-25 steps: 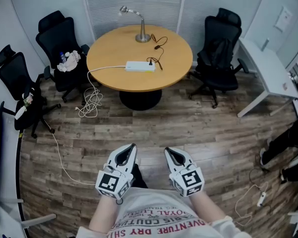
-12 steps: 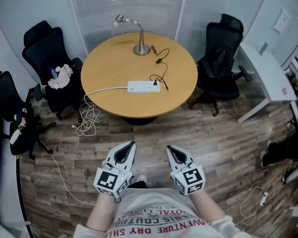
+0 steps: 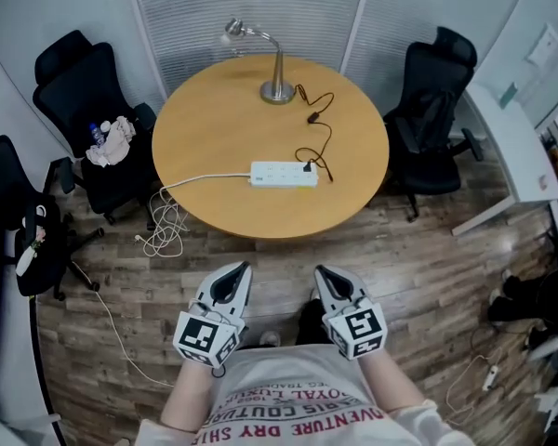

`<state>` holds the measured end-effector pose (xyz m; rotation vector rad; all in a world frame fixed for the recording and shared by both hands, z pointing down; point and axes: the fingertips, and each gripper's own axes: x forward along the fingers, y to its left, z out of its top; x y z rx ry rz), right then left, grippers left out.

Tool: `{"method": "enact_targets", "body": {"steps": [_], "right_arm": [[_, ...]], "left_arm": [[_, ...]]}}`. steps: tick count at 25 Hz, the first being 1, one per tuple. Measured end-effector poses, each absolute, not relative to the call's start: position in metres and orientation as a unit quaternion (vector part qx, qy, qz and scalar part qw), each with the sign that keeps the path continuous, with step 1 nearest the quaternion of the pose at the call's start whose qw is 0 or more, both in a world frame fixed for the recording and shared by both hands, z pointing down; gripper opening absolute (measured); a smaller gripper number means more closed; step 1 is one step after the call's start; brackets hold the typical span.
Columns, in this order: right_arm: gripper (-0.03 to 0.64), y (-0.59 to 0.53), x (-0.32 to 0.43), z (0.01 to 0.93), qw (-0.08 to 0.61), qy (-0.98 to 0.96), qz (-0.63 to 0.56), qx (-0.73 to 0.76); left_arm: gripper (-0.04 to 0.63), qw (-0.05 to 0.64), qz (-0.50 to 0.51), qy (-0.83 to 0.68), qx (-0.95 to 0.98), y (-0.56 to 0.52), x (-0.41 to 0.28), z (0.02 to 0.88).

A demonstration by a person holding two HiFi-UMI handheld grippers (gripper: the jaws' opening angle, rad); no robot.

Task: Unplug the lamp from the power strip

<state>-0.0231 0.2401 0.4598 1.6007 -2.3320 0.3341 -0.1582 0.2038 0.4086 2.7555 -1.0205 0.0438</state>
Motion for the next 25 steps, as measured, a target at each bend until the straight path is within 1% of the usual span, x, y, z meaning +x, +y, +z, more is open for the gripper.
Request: {"method": "enact_targets", "body": {"steps": [7, 19, 25], "right_arm": [[0.029, 0.172, -0.004, 0.471, 0.150, -0.829, 0.112, 0.526], [0.029, 0.022, 0.091, 0.479, 0.169, -0.874, 0.119, 0.440], [0.029, -0.034, 0.128, 0.500, 0.189, -0.883, 0.136, 0.408]], "left_arm": [[0.028, 0.101, 0.016, -0.376, 0.921, 0.143, -0.136, 0.421], [0.028, 0.114, 0.030, -0.437, 0.892, 0.014, -0.034, 0.431], [0.028, 0.120, 0.057, -0.453, 0.882, -0.033, 0.009, 0.451]]}}
